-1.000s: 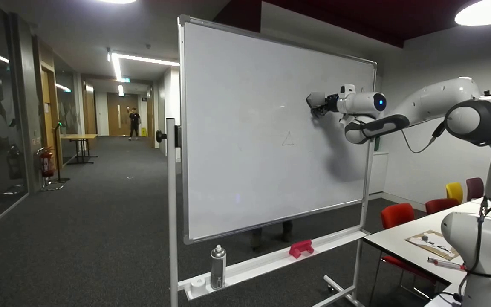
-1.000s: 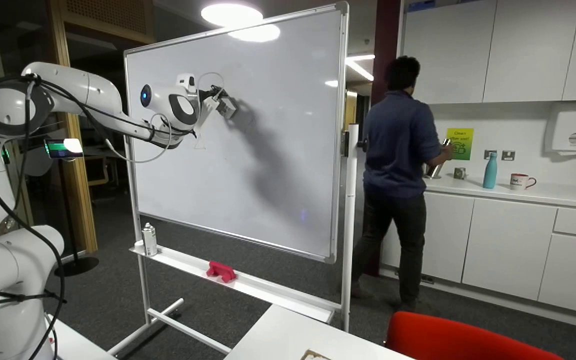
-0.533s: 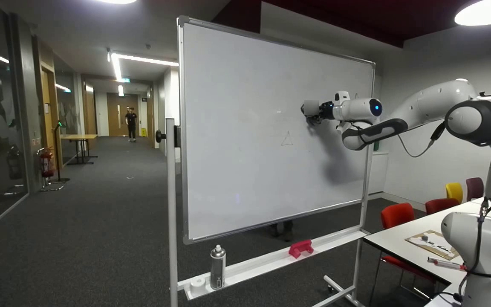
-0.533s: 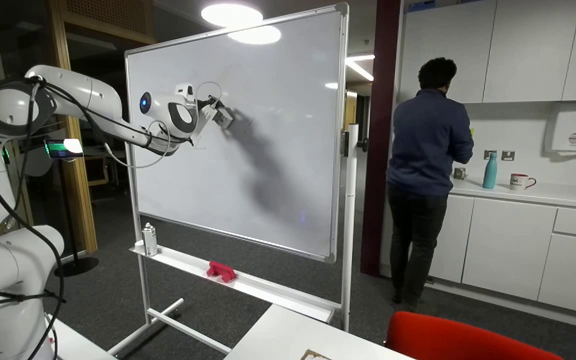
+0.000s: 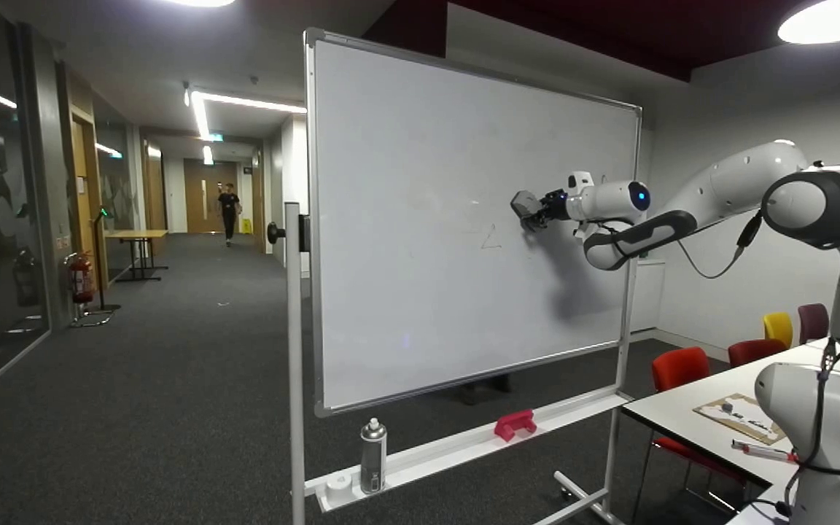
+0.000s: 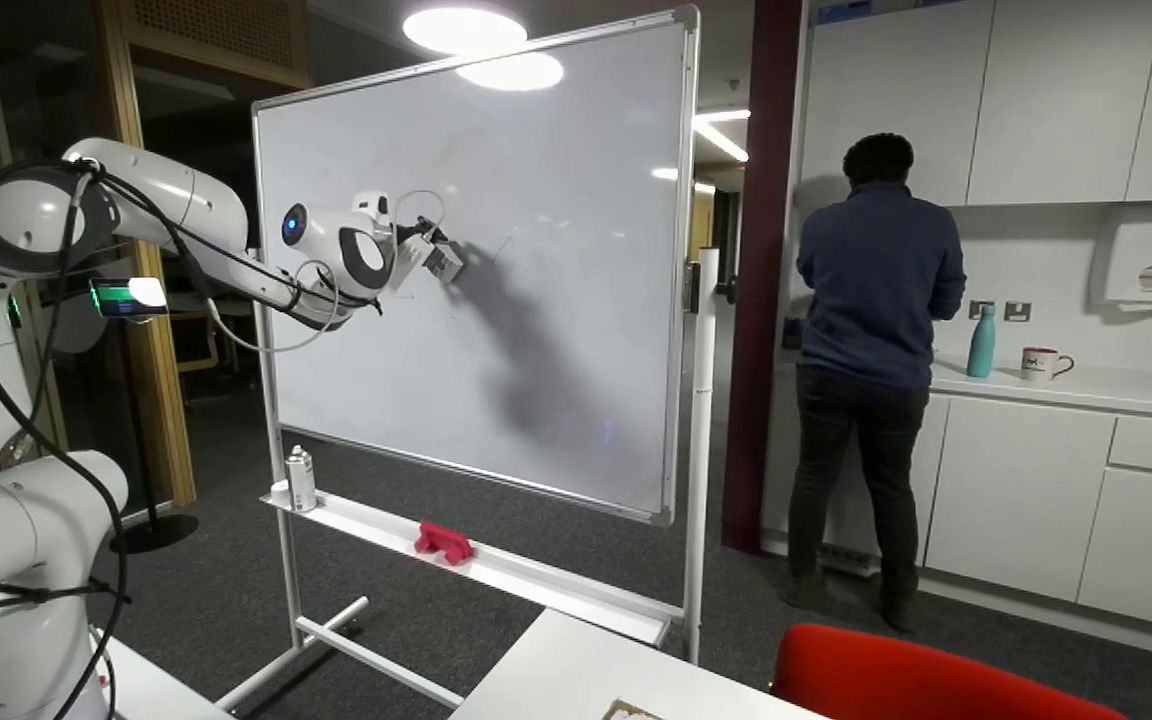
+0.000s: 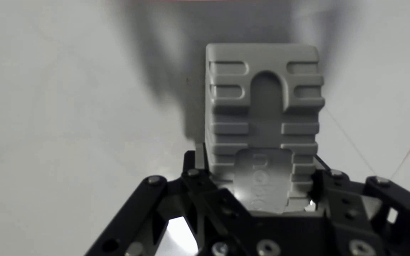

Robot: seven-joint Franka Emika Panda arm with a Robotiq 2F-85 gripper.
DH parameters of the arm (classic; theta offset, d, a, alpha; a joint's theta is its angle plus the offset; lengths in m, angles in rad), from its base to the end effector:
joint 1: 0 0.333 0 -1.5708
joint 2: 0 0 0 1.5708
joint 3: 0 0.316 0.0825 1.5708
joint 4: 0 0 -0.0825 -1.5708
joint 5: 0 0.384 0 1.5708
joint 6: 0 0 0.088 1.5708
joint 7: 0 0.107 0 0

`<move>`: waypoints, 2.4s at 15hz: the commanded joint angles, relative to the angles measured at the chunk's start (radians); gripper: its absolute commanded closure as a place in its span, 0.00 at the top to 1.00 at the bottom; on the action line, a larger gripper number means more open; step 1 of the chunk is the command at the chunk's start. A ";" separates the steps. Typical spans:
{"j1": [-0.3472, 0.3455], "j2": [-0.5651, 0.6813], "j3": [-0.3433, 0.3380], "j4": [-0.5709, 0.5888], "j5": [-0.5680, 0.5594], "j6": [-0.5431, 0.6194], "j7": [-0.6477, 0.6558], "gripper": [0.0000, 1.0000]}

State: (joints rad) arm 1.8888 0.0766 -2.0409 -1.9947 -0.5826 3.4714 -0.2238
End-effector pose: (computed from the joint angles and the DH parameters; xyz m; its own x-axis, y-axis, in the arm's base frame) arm 0.5693 -0.0009 0.6407 0.0673 0.7387 0.6706 0.1019 -0.6737 0.7319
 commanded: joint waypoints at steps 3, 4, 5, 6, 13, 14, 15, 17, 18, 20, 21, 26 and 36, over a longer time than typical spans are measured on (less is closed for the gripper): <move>0.013 -0.122 -0.053 0.064 0.072 0.003 0.057 0.35; 0.008 -0.128 -0.062 0.066 0.081 0.004 0.080 0.35; 0.004 -0.135 -0.069 0.070 0.090 0.004 0.101 0.35; -0.003 -0.137 -0.078 0.073 0.099 0.004 0.127 0.35; -0.083 -0.179 -0.134 0.135 0.133 0.004 0.303 0.35; -0.101 -0.192 -0.131 0.149 0.130 0.003 0.327 0.35; -0.123 -0.204 -0.124 0.166 0.130 0.001 0.345 0.35; -0.288 -0.257 0.064 0.186 0.213 -0.009 0.251 0.35; -0.307 -0.284 0.101 0.201 0.215 -0.015 0.233 0.35; -0.288 -0.324 0.107 0.220 0.128 -0.010 0.270 0.35; -0.292 -0.344 0.137 0.218 0.103 -0.010 0.260 0.35; -0.363 -0.399 0.318 0.107 -0.059 -0.010 0.247 0.35; -0.399 -0.368 0.323 0.097 -0.068 -0.008 0.285 0.35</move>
State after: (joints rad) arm 1.4898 -0.2918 -1.7178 -1.8975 -0.6506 3.4635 0.0614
